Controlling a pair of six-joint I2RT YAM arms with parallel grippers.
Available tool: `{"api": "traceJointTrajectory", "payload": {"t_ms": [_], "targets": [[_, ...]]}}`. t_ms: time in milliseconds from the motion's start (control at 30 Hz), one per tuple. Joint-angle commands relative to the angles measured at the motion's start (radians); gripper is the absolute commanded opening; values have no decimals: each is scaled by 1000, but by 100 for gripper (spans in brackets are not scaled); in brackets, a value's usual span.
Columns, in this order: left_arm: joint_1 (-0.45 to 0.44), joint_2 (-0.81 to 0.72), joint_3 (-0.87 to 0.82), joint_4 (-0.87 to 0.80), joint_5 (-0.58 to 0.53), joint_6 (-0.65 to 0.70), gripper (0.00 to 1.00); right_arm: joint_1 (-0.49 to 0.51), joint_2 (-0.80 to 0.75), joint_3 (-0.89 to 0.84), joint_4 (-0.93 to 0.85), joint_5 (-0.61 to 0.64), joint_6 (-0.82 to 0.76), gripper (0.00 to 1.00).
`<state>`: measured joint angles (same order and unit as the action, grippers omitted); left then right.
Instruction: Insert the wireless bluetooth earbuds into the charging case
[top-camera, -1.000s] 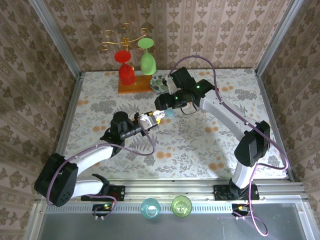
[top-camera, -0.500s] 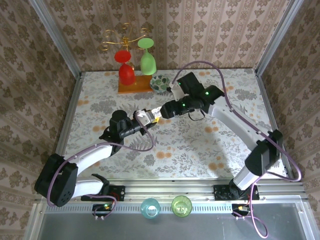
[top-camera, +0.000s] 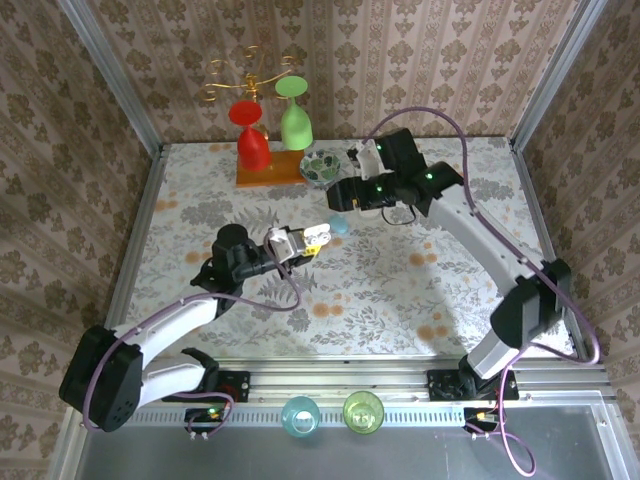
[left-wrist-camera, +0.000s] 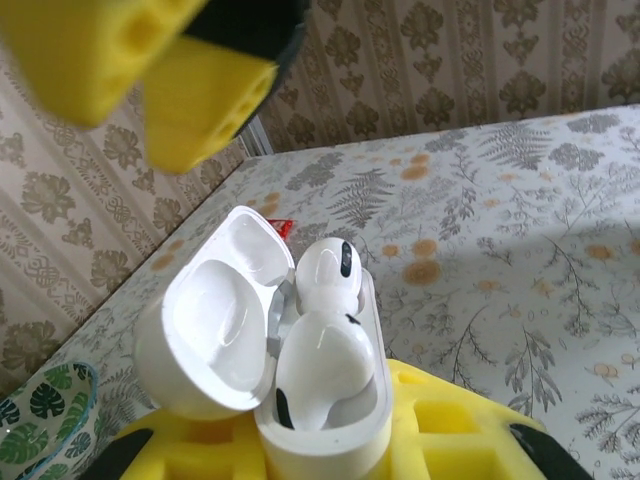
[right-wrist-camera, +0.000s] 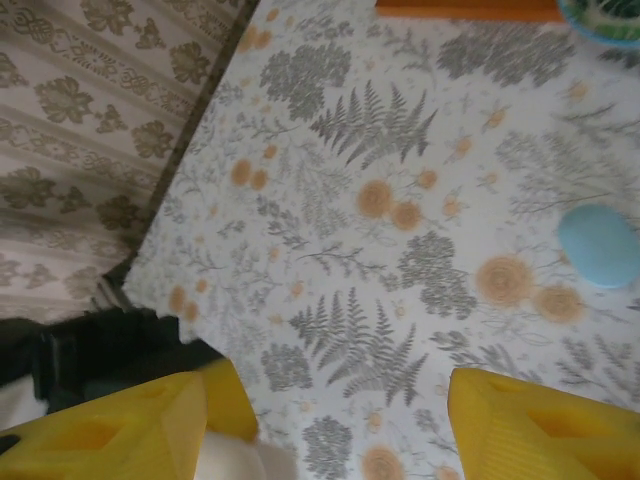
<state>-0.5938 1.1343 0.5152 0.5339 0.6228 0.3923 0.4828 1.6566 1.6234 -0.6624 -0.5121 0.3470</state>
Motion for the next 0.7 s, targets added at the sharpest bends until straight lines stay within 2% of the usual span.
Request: {"api": "traceJointTrajectory", "payload": {"t_ms": [0,100,267,667], "targets": [[-18,-12,24,-48,-49,104,12,12,75,50,-96,-141,49,66],[-18,-11,23,-29,-74,85,11,19,101,57,-125,-154,18,66],[-5,-16,13,6,-95,12,12,19,59,-6,-137,-166,-37,67],[46,-14,22,68,-48,-161,11,22,-60,-112,-137,-153,-183,68]]}}
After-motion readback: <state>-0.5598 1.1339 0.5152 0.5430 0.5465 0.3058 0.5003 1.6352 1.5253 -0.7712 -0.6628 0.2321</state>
